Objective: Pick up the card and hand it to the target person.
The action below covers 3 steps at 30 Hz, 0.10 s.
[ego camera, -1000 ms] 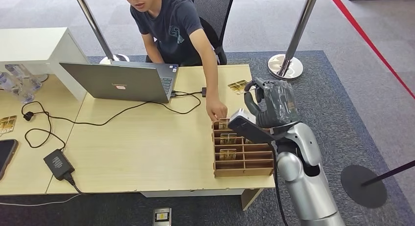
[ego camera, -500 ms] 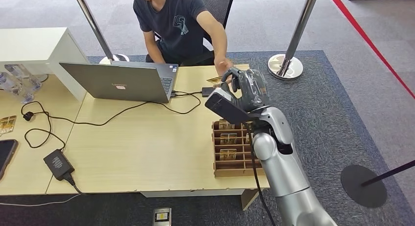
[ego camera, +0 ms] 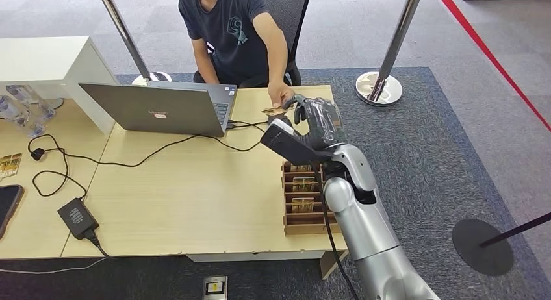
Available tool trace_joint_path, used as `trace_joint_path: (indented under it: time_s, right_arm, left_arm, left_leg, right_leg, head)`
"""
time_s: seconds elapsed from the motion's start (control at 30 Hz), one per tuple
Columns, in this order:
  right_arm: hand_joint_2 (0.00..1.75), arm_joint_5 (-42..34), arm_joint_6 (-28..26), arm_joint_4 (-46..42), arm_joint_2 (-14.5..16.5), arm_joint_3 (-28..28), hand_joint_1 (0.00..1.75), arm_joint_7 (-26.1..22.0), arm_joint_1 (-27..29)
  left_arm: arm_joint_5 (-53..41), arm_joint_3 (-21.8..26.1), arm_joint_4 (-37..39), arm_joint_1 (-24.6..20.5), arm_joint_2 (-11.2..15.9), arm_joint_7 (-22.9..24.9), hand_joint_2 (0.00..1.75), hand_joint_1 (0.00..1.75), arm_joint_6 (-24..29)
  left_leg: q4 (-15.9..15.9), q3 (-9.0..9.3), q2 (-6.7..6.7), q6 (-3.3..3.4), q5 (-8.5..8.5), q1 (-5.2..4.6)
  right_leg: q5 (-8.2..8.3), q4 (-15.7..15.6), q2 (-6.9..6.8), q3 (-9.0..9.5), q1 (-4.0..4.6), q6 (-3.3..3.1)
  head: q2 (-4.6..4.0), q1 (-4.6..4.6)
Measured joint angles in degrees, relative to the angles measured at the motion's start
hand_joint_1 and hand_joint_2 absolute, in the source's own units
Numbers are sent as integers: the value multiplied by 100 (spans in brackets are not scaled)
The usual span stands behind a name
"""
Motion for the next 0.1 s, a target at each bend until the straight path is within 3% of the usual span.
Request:
trace_joint_path:
  time_s: [0.03,0.1]
  right_arm:
    - [0,40,-12,4,0,-14,0,66,10]
    - [0,93,-32,-2,-1,-49,0,152,35]
  left_arm:
    - [-3,0,0,1,1,4,0,0,2]
    - [-5,0,0,2,0,9,0,0,7]
  left_leg:
    - [0,0,0,0,0,0]
    - [0,0,0,0,0,0]
  right_leg:
    - [0,0,0,0,0,0]
    - [0,-1,0,-1,0,0]
  head:
    - [-1,-1]
    - [-1,0]
